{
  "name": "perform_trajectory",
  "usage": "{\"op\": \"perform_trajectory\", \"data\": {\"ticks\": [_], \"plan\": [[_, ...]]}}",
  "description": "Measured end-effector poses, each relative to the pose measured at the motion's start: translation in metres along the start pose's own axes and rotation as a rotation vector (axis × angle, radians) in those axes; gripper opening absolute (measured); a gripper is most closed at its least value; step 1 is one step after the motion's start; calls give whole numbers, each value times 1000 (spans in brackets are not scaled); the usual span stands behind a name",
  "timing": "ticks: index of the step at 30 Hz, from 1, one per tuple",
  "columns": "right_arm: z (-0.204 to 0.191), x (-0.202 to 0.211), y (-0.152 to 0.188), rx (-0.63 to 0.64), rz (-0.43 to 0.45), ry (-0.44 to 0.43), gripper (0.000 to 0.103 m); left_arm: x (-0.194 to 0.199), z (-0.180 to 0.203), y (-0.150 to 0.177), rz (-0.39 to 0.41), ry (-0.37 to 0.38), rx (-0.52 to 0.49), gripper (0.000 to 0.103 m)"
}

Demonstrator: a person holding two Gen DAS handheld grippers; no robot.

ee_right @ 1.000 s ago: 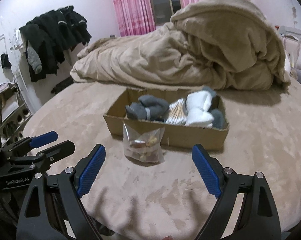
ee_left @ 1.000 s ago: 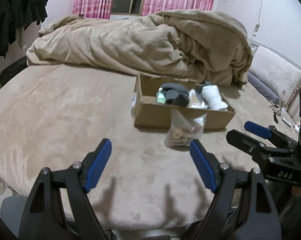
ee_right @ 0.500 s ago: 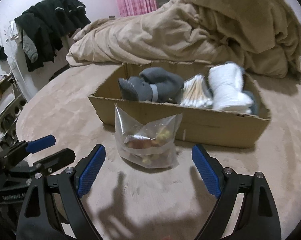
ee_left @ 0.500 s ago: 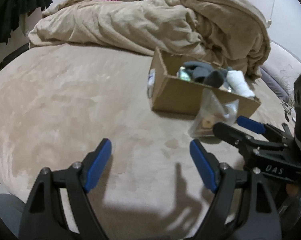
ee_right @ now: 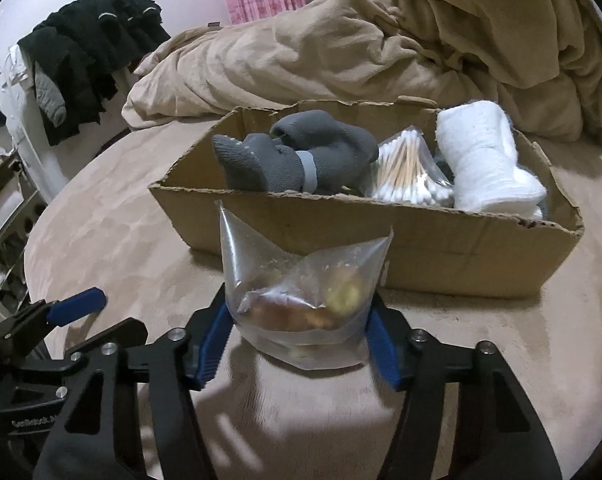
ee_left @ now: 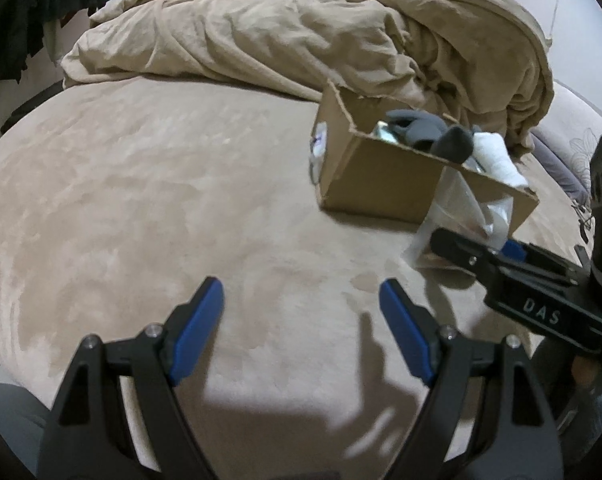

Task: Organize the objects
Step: 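Grasp the clear plastic snack bag beside the box with the right tool, then lift the snack bag and lower it into the box with the right tool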

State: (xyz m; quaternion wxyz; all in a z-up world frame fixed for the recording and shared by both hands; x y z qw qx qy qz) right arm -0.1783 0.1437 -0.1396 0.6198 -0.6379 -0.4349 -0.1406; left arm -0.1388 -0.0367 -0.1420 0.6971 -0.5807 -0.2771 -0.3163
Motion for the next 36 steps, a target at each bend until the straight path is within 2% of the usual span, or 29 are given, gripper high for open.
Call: {"op": "perform_trajectory", "data": {"ticks": [19,25,32,36], "plan": [[6,103,4,-10,100,-6,62,74,41,-9,72,48,-58,82],[5,130,-10,5,159,-8,62,95,48,-28,114,64,-68,82],[16,142,-35,-11,209,6,62,107,49,-64,166,86,-78,83],[20,143,-53,-6,230,15,63,107,52,-77,193,84,-103,88]]}}
Point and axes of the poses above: each gripper's, at about its wrist camera, not at the fingertips, and x roughly against the way its jaws point, z to its right, y to its underside, the point moved 1 cm from there along -x, roughly the way its jaws point, and after that the axes turned 4 degrees about -z, right-handed, at the moved point
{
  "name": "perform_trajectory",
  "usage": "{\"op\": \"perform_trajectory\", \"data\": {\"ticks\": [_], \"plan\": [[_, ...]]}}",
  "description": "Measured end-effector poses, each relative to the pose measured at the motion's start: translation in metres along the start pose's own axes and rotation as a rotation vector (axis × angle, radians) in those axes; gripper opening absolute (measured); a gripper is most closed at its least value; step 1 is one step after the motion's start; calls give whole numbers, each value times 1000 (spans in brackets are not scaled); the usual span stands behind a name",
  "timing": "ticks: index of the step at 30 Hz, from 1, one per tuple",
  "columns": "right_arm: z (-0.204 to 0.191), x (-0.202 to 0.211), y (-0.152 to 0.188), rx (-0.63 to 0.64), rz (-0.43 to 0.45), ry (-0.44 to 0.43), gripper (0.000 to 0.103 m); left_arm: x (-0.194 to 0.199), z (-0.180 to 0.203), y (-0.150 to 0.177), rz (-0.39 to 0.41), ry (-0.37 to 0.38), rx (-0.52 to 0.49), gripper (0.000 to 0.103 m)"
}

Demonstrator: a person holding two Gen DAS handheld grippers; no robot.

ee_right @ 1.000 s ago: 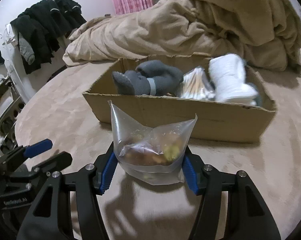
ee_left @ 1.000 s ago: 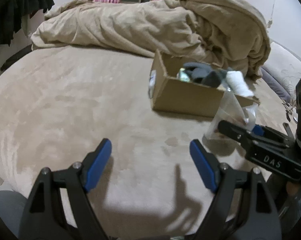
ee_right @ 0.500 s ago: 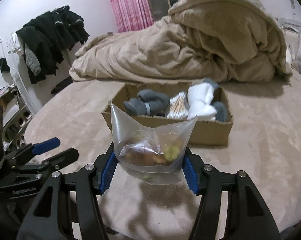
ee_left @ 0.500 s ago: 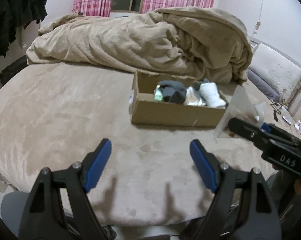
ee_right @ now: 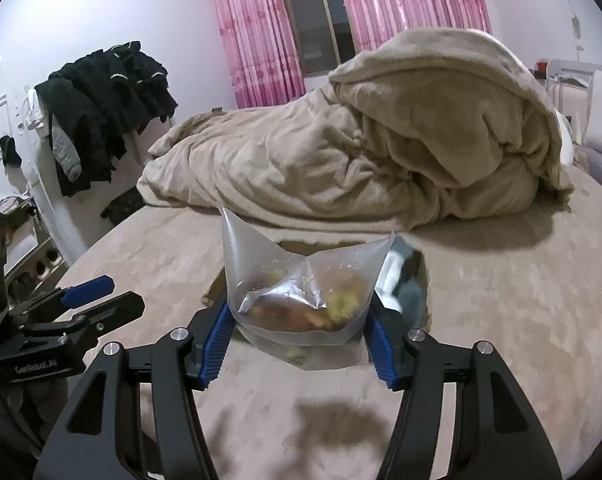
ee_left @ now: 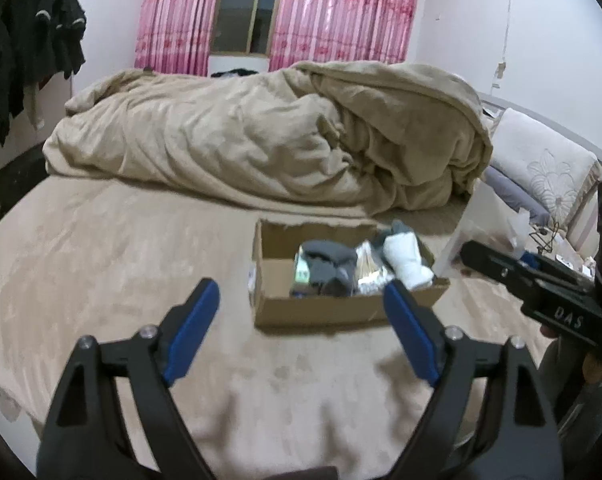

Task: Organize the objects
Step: 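Lift the snack bag and lower it into the box with the right tool, then open the right tool to release the bag and raise it away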

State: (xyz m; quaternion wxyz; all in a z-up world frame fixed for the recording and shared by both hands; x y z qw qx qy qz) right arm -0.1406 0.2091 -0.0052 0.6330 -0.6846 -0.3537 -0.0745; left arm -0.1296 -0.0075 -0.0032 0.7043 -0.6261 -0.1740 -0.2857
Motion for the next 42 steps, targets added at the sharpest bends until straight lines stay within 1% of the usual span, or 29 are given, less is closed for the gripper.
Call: {"op": "perform_trajectory", "data": {"ticks": [3,6,8,11,14,20,23,26,28,29,34,42], "plan": [[1,-8,-8,7,-2,-1,63,-5,-1,-10,19,-1,-20,89],[2,-25,-13,11,-25,-14,63,-17,-5,-20,41,-20,-41,91],[4,-39,-14,2,-50,-28,63,-29,-9,-22,30,-36,-38,91],[10,-63,-12,-25,-91,-53,63,-49,-18,-22,5,-38,-15,91],[18,-86,-9,-74,-139,-100,63,-68,-24,-19,-8,-46,-4,91],[24,-122,0,-87,-206,-104,63,-99,-33,-7,-48,-63,21,91],[24,-136,8,-89,-220,-101,65,-111,-37,-2,-69,-68,21,91],[27,-142,12,-98,-219,-94,69,-119,-38,3,-91,-71,15,91],[30,-142,12,-99,-213,-83,75,-121,-38,6,-99,-73,15,91],[31,-141,12,-99,-209,-76,77,-122,-38,7,-100,-72,16,91],[33,-129,11,-89,-178,-41,84,-113,-32,6,-88,-69,10,91],[29,-97,6,-76,-122,-9,84,-77,-17,7,-60,-42,5,91]]}}
Point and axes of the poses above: each gripper's, at about its wrist camera, not at the fingertips, and x roughly against the way its jaws point, z to its right, y to its underside, the point moved 1 cm from there along -x, roughly the way its jaws point, and after that the axes turned 4 degrees about -z, right-handed, at the moved point
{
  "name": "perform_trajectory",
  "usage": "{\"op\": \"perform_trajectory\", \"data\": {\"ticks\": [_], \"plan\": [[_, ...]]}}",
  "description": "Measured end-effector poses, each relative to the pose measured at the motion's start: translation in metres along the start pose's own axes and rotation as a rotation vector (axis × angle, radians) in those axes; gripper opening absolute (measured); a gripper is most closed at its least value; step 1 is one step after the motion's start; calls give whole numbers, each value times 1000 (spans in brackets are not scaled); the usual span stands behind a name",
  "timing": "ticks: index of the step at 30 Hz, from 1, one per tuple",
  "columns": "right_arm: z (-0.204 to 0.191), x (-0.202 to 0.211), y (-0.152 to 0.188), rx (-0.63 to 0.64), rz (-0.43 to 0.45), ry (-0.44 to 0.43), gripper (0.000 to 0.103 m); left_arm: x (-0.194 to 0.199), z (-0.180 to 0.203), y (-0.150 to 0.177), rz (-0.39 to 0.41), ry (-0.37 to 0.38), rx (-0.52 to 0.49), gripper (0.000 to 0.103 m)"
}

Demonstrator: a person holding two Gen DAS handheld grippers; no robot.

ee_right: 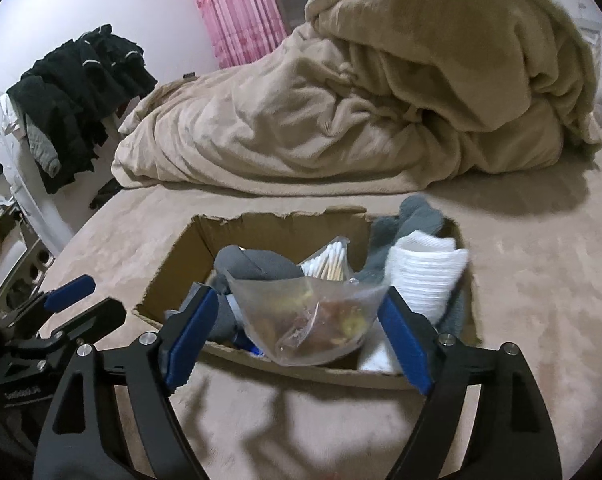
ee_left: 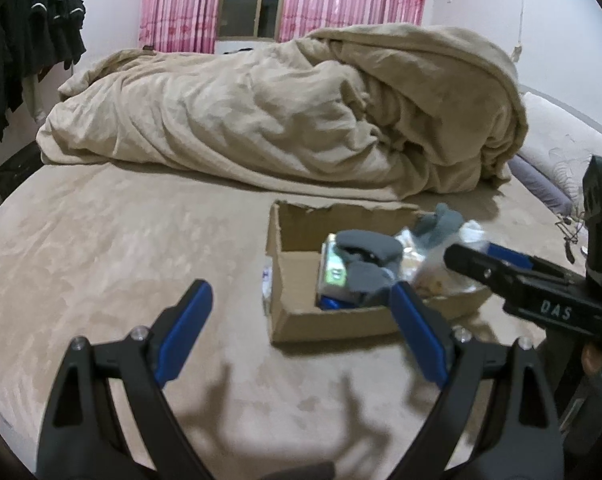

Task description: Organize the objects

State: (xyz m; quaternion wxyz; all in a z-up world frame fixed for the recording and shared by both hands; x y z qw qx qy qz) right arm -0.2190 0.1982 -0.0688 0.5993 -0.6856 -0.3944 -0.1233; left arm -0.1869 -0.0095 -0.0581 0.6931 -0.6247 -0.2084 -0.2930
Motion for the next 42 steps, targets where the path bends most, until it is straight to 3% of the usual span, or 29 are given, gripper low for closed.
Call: {"op": "perform_trajectory", "data": {"ticks": [8,16,25,34,42], "plan": [[-13,45,0,32,69,-4,85,46,12,11,25,23,18,92],[-32,83,16,80,85,15,85,83,17,23,35,20,34,92],[-48,121,42,109,81,45,85,104,27,47,14,-30,63,92],[-40,116,71,100,46,94,85,89,38,78,-51,-41,46,92],[-33,110,76,85,34,98,85,81,38,83,-63,-40,51,92]]}}
Point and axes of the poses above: each gripper's, at about its wrist camera, not at the fingertips, and x roughly against the way its jaws point, z to its right, y to its underside, the point moved 1 cm from there along -x, roughly the way its jaws point, and after that the axes turned 4 degrees about -z, right-handed, at the moved point
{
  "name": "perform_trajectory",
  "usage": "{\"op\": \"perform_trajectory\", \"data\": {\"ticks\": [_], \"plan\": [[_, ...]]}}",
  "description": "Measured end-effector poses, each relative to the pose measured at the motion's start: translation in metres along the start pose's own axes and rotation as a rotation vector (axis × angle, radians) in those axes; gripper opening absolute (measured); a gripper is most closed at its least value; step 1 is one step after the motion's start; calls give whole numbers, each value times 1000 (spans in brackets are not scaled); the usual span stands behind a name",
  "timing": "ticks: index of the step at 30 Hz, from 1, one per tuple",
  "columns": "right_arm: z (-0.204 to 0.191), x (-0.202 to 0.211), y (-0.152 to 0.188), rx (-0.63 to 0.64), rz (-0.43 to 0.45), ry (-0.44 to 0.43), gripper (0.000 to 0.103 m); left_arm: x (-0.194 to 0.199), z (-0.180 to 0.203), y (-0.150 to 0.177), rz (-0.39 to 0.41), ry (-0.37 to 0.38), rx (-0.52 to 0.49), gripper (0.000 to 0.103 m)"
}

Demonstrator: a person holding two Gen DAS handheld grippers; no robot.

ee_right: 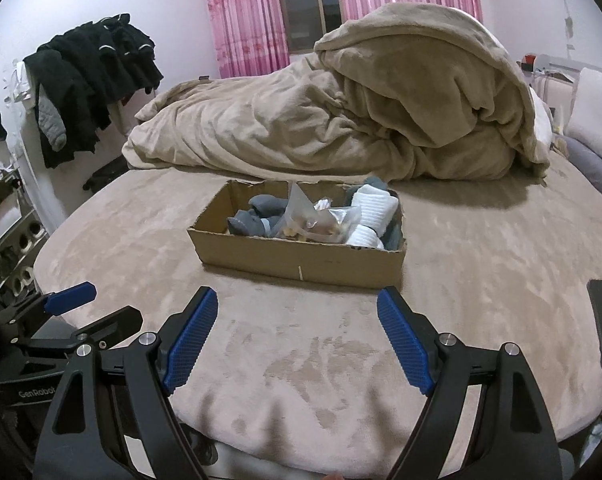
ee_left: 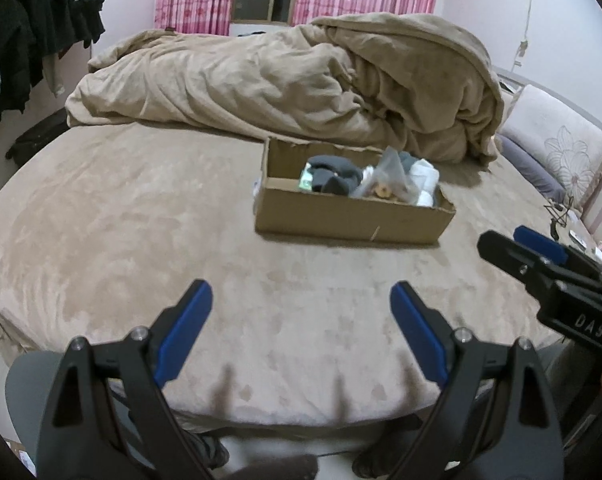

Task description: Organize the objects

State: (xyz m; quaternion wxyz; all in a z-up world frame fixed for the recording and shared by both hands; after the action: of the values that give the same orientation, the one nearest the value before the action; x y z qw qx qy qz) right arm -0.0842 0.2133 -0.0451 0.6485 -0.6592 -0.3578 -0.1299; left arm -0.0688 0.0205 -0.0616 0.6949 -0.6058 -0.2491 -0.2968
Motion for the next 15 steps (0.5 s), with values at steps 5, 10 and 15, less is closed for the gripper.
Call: {"op": "perform_trajectory", "data": {"ticks": [5,10,15], "plan": [[1,-1,-1,-1,1,-2,85,-1,-1,-1,0,1,2,92],[1,-3,-1,1,-1,-3,85,-2,-1,-2,-2,1,2,92],[1,-3,-2,2,-3,0,85,-1,-1,-4,8,8,-7,92]]}}
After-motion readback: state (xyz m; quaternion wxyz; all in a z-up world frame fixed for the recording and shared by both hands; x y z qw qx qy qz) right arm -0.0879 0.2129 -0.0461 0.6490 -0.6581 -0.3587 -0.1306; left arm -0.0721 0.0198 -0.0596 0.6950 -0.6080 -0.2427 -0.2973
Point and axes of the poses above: each gripper's, at about its wrist camera, not at the fingertips, and x roughly against the way its jaws point, z to its right, y to its underside, the point moved 1 cm from there along -x, roughly the way its jaws point, and after that the axes turned 4 degrees about -z, right-handed, at the moved point
